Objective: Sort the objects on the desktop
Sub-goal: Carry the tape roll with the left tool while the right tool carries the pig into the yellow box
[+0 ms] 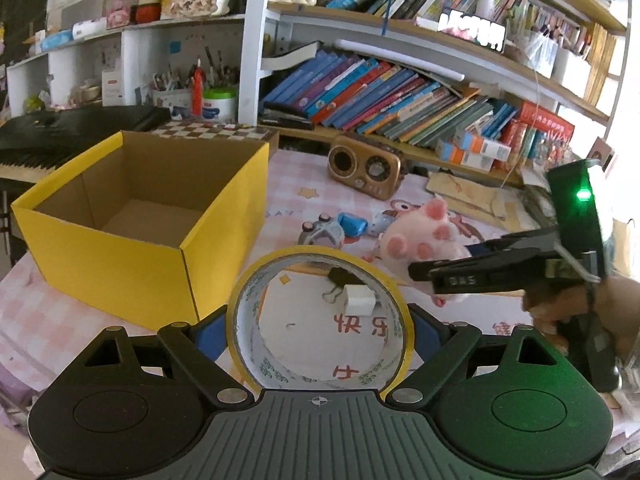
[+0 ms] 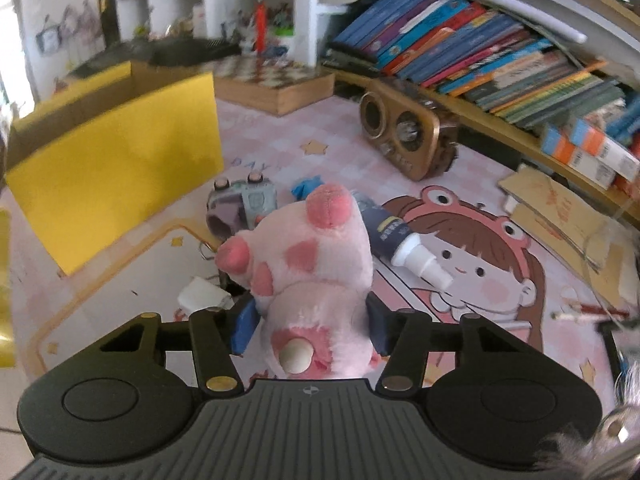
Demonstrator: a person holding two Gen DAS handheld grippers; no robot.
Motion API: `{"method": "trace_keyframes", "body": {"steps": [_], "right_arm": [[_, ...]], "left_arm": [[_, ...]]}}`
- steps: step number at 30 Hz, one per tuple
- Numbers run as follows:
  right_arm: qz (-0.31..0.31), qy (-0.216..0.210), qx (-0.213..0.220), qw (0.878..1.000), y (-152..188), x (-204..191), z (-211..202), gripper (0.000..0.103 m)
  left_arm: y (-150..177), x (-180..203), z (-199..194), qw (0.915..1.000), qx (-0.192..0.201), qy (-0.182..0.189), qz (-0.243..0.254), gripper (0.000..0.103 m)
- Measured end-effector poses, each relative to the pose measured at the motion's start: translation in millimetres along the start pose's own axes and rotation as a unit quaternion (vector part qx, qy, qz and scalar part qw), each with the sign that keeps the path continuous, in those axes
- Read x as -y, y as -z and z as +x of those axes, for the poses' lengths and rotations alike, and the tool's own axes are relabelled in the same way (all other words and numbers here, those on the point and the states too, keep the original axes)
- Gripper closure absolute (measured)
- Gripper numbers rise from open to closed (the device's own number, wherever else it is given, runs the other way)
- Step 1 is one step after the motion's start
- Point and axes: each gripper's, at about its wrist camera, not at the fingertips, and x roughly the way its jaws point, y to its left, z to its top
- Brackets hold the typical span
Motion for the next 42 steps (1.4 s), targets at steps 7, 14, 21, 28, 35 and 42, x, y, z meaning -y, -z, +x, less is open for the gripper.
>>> {"method": "trace_keyframes", "body": {"steps": [7,14,21,28,35,42], "right_arm": [[0.075,0.017,0.02,0.997,5,-9,-55,0.051],[0.137,0.043,0.02,0.989,22,-45,-96,0.051],[0.175,0.047,0.002,0.984,37,-99,-110,0.051],[0.182,0.051,0.01,0.982,40,-148,-119,0.051],[0.189,0.036,0.01,0.981,42,-191,-119,0.051],[0.182,0.021,0.005,0.983,44,-230,-114,0.051]], "left_arm": [[-4,-16,-13,0.9994,0.01,0.033,0.006,0.013],[-2,-42,-27,0.9982,0.009,0.058,0.015,0.013],[6,-73,-47,0.997,0.009,0.074,0.021,0.013],[18,-103,-65,0.9973,0.004,0.071,0.017,0.013],[31,-134,-83,0.9975,0.003,0.07,0.012,0.013],[42,-162,-98,0.9982,0.003,0.06,0.006,0.013]]}}
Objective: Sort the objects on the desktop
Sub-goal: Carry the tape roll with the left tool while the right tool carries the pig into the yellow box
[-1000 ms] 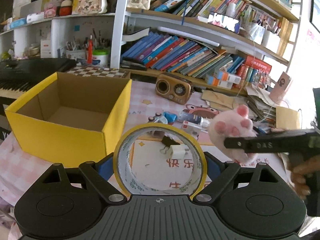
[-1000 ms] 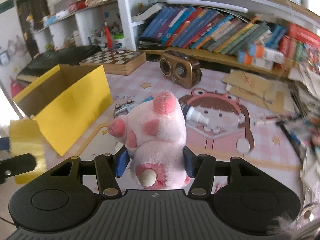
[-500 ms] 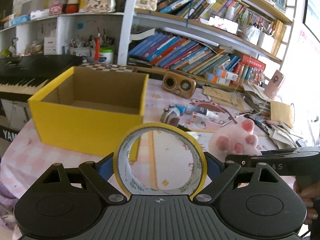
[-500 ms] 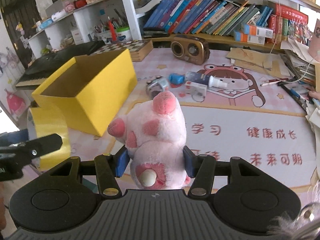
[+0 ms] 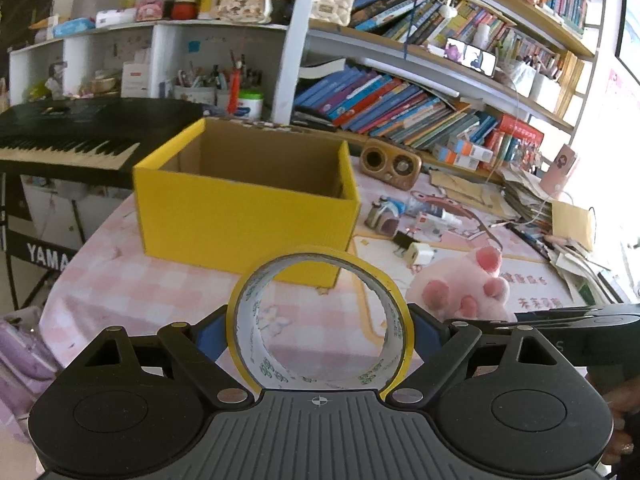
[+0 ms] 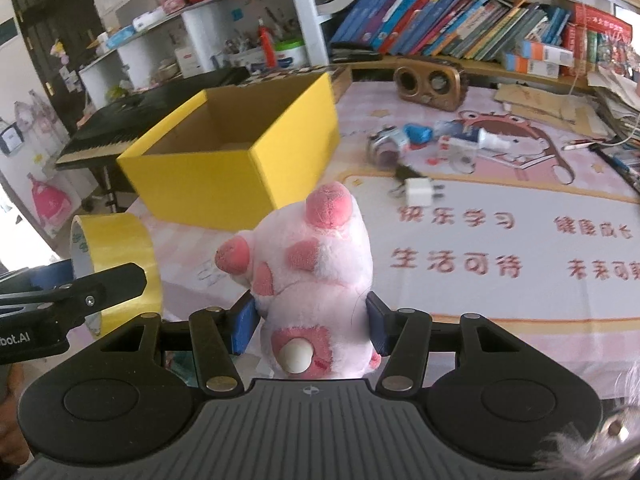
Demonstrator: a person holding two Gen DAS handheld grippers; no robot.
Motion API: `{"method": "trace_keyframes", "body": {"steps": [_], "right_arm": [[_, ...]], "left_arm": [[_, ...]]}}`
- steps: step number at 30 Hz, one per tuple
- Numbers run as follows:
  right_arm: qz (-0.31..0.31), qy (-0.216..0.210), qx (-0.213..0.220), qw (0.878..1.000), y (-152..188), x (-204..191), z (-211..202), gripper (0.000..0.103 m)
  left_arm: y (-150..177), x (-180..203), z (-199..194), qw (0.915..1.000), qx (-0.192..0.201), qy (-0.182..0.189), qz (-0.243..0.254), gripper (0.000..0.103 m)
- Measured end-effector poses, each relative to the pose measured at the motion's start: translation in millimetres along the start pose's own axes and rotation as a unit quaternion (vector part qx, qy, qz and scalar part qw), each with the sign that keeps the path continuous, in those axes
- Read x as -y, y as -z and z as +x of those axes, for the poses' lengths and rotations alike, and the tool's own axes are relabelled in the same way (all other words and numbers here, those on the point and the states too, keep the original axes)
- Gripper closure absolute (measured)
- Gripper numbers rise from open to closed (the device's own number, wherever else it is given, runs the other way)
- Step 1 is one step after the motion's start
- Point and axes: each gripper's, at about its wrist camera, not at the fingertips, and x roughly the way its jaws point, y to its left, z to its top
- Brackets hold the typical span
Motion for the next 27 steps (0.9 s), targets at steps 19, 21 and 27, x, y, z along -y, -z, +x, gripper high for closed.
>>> {"method": "trace_keyframes", "body": {"steps": [19,21,27], "right_arm": [[-0.046,-0.04,-0.01,0.998,7,-65,9,0.051],[-0.047,-0.044,-0.013,0.998,6,-70,10,0.051],[-0.049,-0.053,-0.004,0.997,-7,-82,11,0.051]], "left_arm": [[8,-52,-34,0.9986,0.026,-0.028,-0.037,0.013],[6,-57,-36,0.9983,0.029,-0.029,-0.041,0.013],[-8,-67,-34,0.9975,0.044,-0.032,-0.046,0.013]]}}
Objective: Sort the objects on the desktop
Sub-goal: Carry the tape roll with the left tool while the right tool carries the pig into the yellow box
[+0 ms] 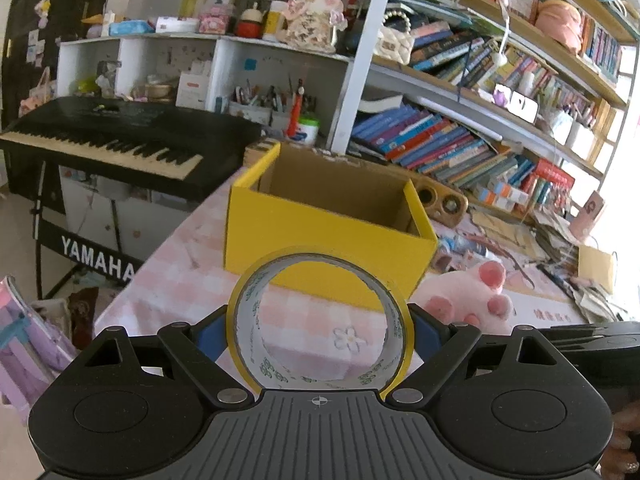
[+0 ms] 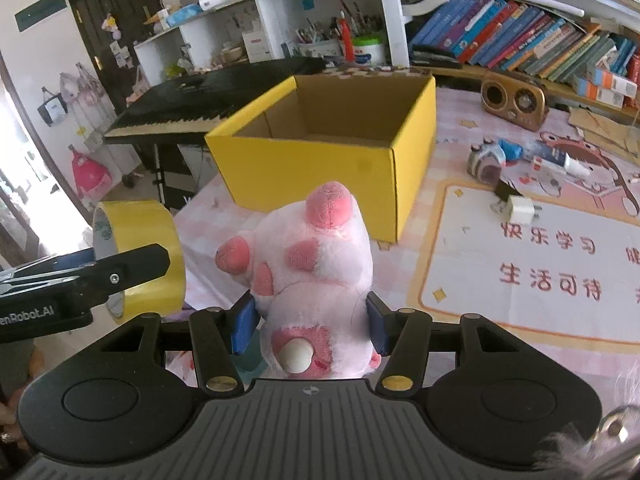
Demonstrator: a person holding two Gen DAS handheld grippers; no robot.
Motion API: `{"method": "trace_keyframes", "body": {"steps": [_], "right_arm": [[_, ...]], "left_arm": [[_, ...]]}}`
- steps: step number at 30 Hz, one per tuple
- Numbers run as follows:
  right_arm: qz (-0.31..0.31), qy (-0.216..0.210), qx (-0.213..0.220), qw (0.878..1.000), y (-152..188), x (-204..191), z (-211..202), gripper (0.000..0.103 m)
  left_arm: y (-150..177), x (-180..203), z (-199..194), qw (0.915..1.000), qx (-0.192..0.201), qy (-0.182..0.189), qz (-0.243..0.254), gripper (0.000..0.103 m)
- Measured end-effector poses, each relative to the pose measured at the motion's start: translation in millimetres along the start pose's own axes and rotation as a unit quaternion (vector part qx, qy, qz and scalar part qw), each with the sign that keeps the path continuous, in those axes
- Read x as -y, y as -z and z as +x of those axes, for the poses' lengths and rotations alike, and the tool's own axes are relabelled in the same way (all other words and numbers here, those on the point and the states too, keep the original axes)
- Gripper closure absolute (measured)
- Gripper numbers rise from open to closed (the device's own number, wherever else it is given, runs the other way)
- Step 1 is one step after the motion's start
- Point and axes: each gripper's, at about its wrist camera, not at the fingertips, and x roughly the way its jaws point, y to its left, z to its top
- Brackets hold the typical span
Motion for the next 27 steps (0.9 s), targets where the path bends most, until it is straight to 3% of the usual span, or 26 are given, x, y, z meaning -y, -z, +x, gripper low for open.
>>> {"method": "trace_keyframes", "body": {"steps": [12,27], "right_arm": [[0.005,-0.011,0.046,0.999,-65,7,16,0.051],[-0.043,-0.005,0.064,0.997,-162,42,85,0.051]], "left_arm": [[-53,-1,25,0.999,0.044,-0.008,-0.001,0.013],[-111,17,121,0.9978,0.045,-0.032,0.038,0.013]]}}
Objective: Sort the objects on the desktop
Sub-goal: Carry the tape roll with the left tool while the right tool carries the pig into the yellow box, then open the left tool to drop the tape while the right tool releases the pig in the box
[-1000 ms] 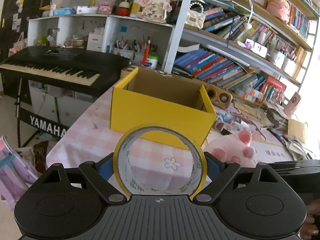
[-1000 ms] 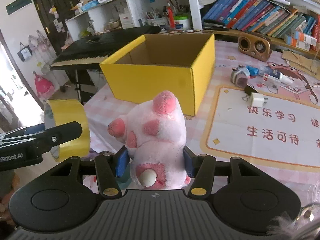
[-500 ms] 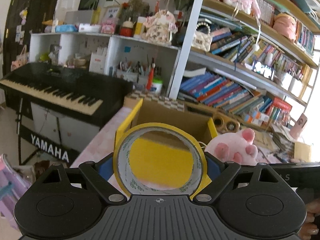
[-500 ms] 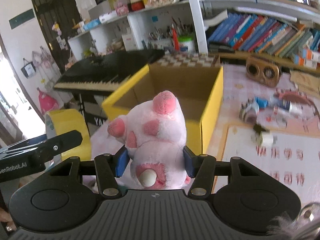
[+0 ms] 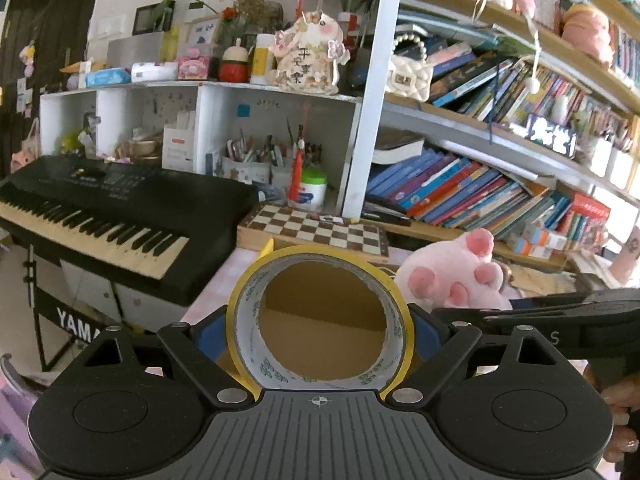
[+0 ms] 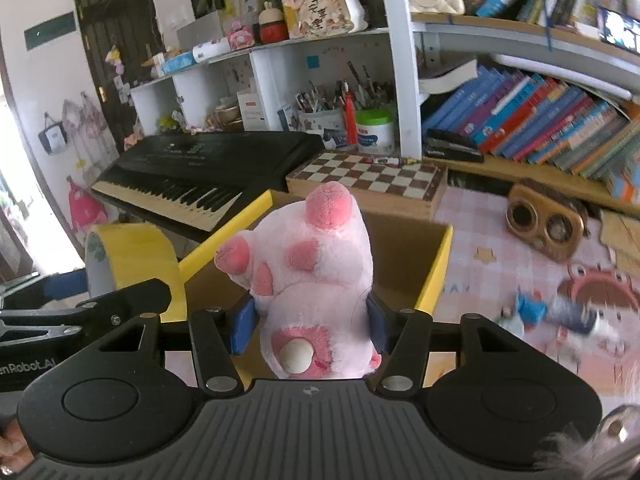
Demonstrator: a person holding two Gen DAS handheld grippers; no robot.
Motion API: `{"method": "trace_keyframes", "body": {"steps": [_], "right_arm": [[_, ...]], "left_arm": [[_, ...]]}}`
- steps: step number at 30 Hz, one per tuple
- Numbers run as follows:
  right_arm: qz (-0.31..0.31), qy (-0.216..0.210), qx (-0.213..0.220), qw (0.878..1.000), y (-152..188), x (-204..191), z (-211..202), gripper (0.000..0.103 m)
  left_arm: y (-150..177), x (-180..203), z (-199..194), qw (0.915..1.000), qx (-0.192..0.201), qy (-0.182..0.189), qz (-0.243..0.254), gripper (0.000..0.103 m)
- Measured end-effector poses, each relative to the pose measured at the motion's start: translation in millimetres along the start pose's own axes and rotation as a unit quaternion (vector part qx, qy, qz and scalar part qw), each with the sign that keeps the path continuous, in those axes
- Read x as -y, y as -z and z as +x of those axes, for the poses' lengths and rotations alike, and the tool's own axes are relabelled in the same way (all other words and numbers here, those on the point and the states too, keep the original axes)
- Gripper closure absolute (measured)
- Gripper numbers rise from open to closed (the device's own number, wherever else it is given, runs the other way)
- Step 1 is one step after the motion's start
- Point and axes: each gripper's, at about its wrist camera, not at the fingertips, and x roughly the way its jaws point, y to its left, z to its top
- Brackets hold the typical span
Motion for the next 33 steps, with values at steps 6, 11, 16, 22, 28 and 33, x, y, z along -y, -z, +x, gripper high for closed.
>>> {"method": "trace_keyframes", "body": {"steps": [6,11,16,22,28,33], "right_arm": [[-0.049,0.005,-0.024,0.998,-20,13,47,0.05],[-0.084,0.004,-0.062,0.995,-25,28,86,0.05],[-0.128,0.0,-0.099,0.987,-27,34,117,0.05],[-0.184,-0.012,-0.146,0.972,-27,35,146,0.05],[-0.233,-0.017,-0.179,0.956,-22,30,164,0.05],[-0.255,-0.019,-0.195,0.947,-20,28,171,0.05]], "left_arm": [[-4,6,50,0.9986,-0.041,-0.021,0.026,0.013],[2,10,81,0.9955,-0.078,-0.028,0.046,0.013],[5,12,107,0.9912,-0.114,-0.032,0.058,0.013],[12,13,126,0.9845,-0.153,-0.041,0.076,0.013],[14,17,134,0.9803,-0.164,-0.051,0.097,0.013],[15,18,134,0.979,-0.169,-0.054,0.101,0.012]]}}
